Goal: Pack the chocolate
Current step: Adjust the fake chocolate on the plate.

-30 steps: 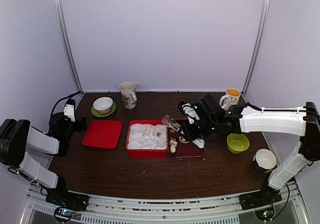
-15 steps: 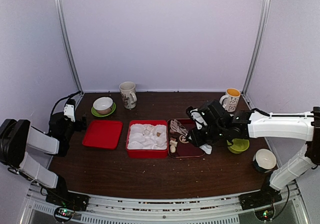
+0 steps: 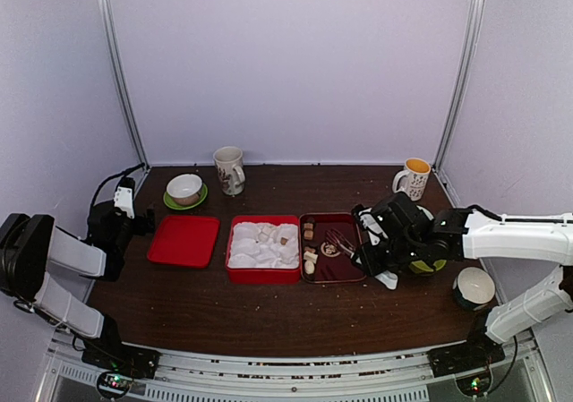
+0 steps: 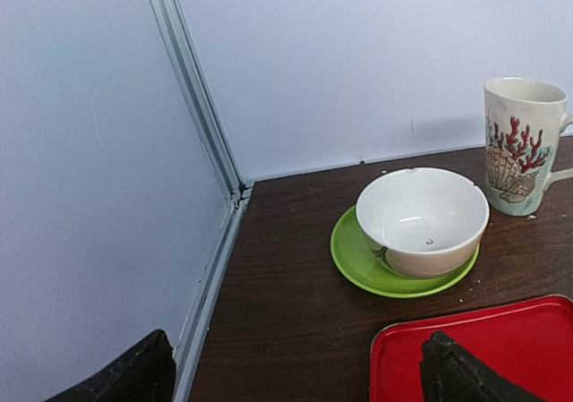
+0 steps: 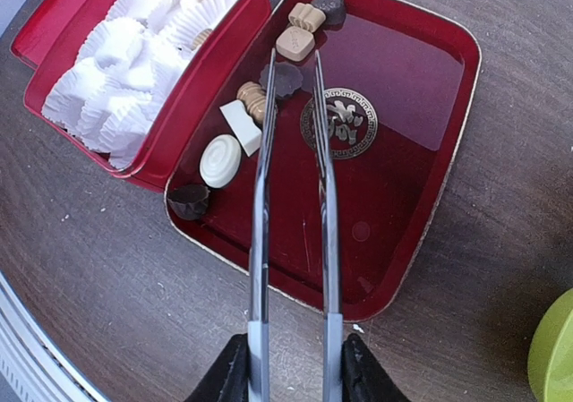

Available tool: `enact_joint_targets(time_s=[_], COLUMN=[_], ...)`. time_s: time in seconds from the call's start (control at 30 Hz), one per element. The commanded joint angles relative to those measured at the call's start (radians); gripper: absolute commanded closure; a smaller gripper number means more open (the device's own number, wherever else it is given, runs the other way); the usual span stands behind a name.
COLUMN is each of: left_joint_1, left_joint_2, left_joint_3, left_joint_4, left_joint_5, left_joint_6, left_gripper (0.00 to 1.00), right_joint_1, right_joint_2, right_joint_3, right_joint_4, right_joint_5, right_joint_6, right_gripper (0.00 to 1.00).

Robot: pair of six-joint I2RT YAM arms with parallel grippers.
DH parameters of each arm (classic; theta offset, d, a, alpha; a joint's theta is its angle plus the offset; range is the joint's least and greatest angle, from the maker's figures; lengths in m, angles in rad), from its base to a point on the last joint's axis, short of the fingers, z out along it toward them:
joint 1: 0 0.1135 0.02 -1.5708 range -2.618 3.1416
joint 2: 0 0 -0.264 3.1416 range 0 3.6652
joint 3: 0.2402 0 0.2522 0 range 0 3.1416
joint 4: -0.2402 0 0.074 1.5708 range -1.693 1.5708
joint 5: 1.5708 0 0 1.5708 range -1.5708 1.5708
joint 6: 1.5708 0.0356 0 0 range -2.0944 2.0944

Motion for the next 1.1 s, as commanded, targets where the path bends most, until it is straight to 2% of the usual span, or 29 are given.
enact_joint_targets(time_s=[0.0, 0.57, 1.07], left_joint_1=[0.009, 0.009, 0.010], left_joint_2=[0.005, 0.005, 0.004], left_joint_3=[0.014, 0.014, 0.014], left_joint_4=[0.053, 0.054, 0.053], left_joint_5=[-0.005, -0.005, -0.005], left_joint_6=[-0.002, -0.002, -0.002], left_gripper=[0.02, 0.02, 0.02], right_joint_1=[-0.002, -0.002, -0.002], right_joint_2=[-0.020, -0.026, -0.009], right_joint_3=[0.008, 0.022, 0.022], right_joint_4=[-0.008, -0.106, -0.167], right_joint_5=[0.030, 0.054, 0.012], right_joint_6=[0.008, -0.016, -0.023], right_gripper=[0.68, 0.67, 0.67])
